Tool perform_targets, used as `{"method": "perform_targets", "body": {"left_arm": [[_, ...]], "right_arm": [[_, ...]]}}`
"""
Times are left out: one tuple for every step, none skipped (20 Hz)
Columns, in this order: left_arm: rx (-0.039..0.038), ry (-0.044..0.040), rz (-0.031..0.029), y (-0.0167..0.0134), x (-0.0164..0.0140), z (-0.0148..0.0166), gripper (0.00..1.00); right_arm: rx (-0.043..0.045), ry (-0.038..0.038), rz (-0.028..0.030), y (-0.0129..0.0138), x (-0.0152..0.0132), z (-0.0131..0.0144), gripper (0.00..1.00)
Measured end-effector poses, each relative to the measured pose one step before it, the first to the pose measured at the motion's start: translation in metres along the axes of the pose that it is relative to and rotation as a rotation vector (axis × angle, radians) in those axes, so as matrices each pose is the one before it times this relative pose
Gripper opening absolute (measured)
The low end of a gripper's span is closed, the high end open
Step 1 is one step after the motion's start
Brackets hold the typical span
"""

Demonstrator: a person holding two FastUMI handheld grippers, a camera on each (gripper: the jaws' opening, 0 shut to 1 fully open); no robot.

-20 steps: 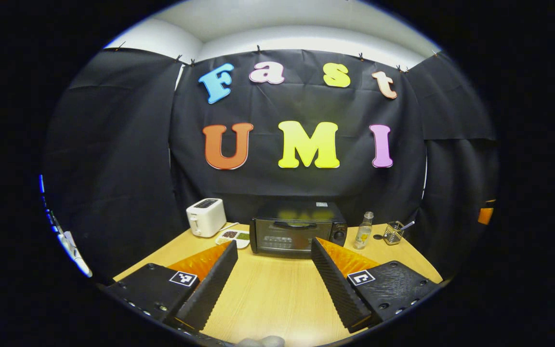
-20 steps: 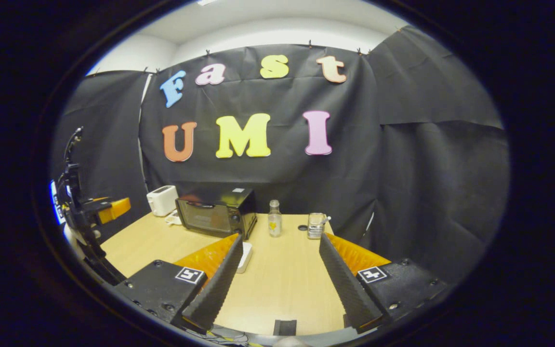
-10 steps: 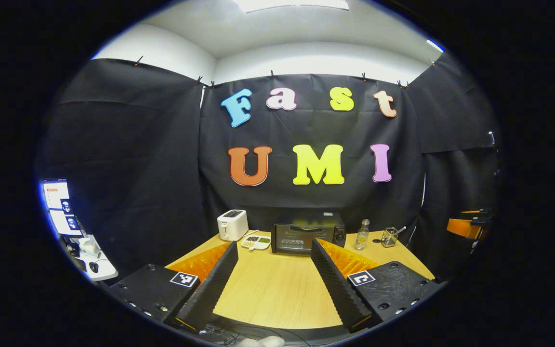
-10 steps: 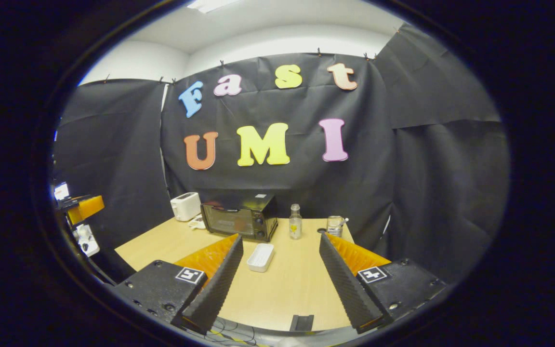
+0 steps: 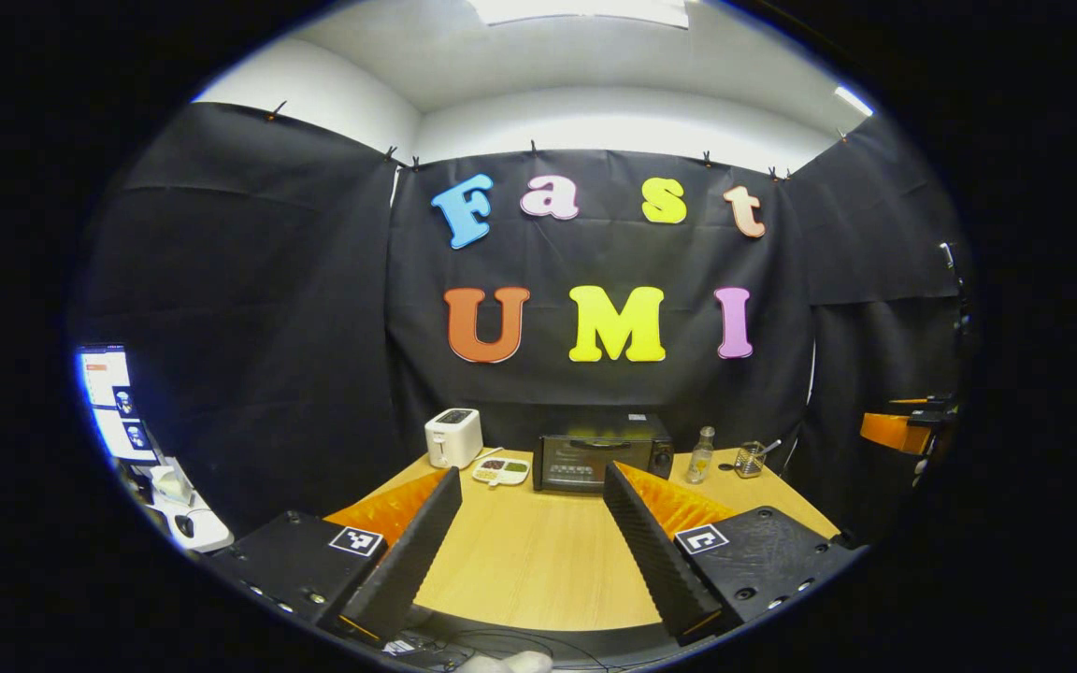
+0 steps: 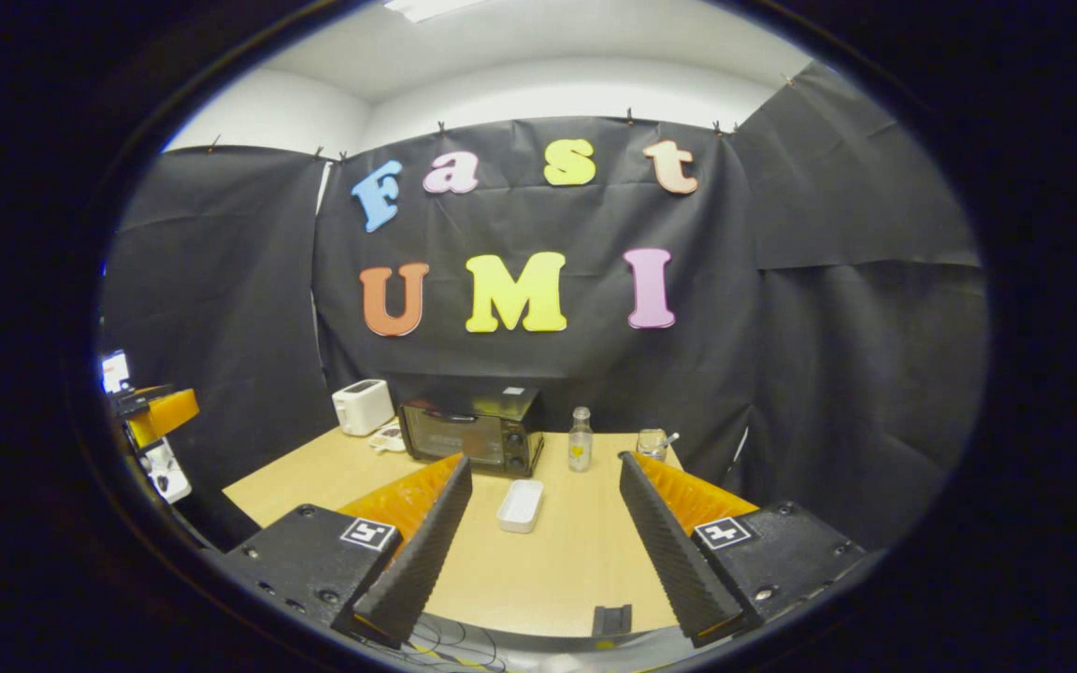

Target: Open the electric oven with the left hand, put the food in, and close the electric oven.

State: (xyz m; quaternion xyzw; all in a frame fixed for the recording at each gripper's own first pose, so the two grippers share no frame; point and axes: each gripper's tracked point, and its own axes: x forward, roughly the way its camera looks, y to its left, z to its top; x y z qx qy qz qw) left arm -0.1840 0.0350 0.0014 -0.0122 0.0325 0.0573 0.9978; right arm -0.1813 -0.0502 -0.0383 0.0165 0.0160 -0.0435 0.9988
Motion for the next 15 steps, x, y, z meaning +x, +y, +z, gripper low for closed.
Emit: {"method": "perform_targets", "body": {"left_arm": [[0.00101,-0.00062,-0.00572,0.00506,-0.00263,-0.00115,0.96],[-0.00085,0.00244,-0.00806,0.00494,-0.00173,-0.00033,0.97],[0.00330,0.00081,-0.00273,0.00493,-0.00322,-0.00046,0.96],[0.00339,-0.00341,0.00082,0.00584,-0.00288,0.00017,0.97],[0.00449,-0.00388,-0.00439,0.00367,-0.00115,0.00056,0.97],[0.00205,0.00051,-0.00705,0.00174,-0.00186,-0.00016,0.96],[0.00174,0.00297,-0.01110,-0.00017,-0.00117,-0.00170,0.96],[-0.00033,0.01383,-0.01484,-0.00227,-0.00018,-0.00366,0.96],[-0.00212,0.00436,-0.01393,-0.00265,-0.00066,-0.00167,0.96],[-0.00408,-0.00673,-0.00958,-0.00226,-0.00047,0.00237,0.97],[-0.00364,-0.00604,-0.01310,-0.00343,0.00043,0.00284,0.96],[-0.00061,-0.00538,-0.00901,-0.00317,0.00054,0.00136,0.96],[0.00446,-0.00006,-0.00660,-0.00199,0.00087,0.00087,0.96],[0.00399,0.00356,-0.00593,-0.00311,0.00072,-0.00128,0.96],[0.00433,0.00414,-0.01090,-0.00303,0.00188,-0.00112,0.96]], "right_arm": [[0.01033,0.00135,-0.00380,0.00749,-0.00394,-0.00115,1.00],[0.00358,-0.00377,-0.00785,0.00545,-0.00463,0.00013,0.96],[-0.00332,-0.00153,-0.00454,0.00592,-0.00475,-0.00025,1.00],[-0.00679,0.00011,-0.00109,0.00713,-0.00341,-0.00161,1.00],[-0.00794,-0.00175,-0.00008,0.00588,-0.00345,-0.00013,1.00],[-0.00731,-0.00460,-0.00470,0.00361,-0.00343,0.00102,1.00],[-0.00433,-0.00422,-0.00779,0.00146,-0.00308,0.00133,1.00],[0.00091,-0.00422,-0.00543,0.00156,-0.00360,-0.00004,1.00],[0.00197,-0.00279,-0.00238,0.00139,-0.00331,0.00068,1.00],[-0.00349,-0.00196,-0.00904,0.00031,-0.00231,0.00086,1.00],[-0.00776,0.00138,-0.01522,-0.00249,-0.00356,-0.00059,1.00],[-0.01048,0.00478,-0.02156,-0.00594,-0.00271,-0.00231,0.96],[-0.00259,0.00308,-0.00733,-0.00177,-0.00233,-0.00176,0.96],[0.00416,-0.00185,-0.00637,0.00092,-0.00253,-0.00048,1.00],[0.00250,-0.00461,-0.00355,-0.00123,-0.00233,0.00281,1.00]]}}
